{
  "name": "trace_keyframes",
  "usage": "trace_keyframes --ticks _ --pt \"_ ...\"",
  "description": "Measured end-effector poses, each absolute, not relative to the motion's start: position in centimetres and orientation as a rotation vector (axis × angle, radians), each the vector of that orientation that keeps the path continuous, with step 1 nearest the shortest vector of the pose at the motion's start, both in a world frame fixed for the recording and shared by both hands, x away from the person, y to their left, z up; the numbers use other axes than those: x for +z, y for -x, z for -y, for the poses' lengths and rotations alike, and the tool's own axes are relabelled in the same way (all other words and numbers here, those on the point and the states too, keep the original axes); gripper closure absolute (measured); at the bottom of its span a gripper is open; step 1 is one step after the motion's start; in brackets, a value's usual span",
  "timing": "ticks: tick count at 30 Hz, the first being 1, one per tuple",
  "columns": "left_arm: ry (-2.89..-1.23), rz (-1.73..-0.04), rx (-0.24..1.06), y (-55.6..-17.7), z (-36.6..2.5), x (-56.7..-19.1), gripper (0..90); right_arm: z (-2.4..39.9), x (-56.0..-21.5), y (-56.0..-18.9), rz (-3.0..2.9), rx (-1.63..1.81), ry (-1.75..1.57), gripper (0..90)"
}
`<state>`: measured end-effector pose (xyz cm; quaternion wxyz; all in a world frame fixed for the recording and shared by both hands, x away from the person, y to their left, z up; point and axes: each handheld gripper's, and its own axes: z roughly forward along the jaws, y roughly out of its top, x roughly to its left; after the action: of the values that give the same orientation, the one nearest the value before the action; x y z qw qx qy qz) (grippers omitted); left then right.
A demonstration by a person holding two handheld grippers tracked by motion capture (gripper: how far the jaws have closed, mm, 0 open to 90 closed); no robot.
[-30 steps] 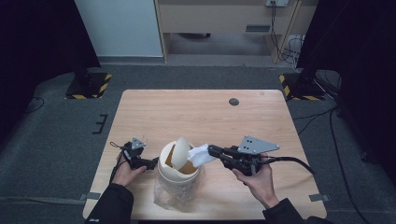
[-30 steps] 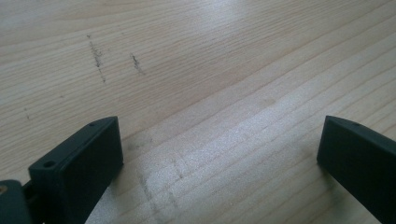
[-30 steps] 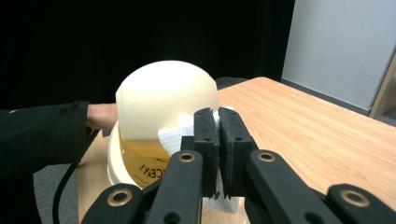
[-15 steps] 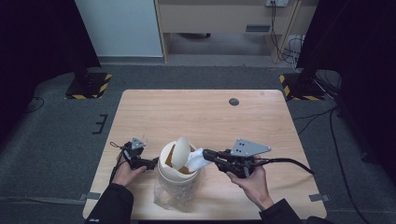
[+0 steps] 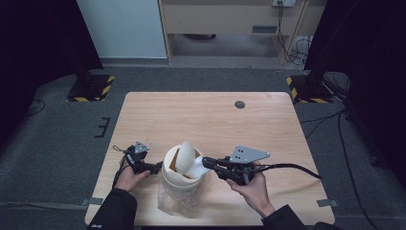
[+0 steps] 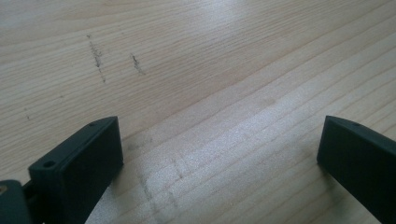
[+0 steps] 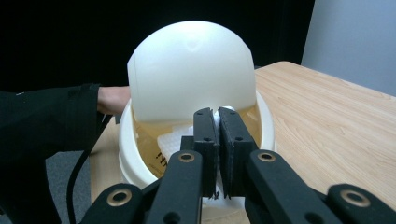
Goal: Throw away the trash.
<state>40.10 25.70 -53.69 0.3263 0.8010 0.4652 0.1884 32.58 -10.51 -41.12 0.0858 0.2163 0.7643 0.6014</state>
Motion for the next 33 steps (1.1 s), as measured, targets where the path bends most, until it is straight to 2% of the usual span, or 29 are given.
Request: trace_keyframes --ticks 21,29,33 --pt "-2.099 -1.219 0.493 -40.1 -25.7 -53.7 0.0 9.0 -42.9 -32.7 -2.333 1.791 -0.657 85.2" --pt "-2.099 -1.219 0.494 -40.1 -25.7 -53.7 0.0 8.8 -43.1 -32.8 -2.334 1.803 -0.652 77.2" --pt "-2.099 -1.219 0.494 -40.1 -25.7 -53.7 0.0 9.4 -42.5 -32.8 -2.317 1.788 -0.65 68.6"
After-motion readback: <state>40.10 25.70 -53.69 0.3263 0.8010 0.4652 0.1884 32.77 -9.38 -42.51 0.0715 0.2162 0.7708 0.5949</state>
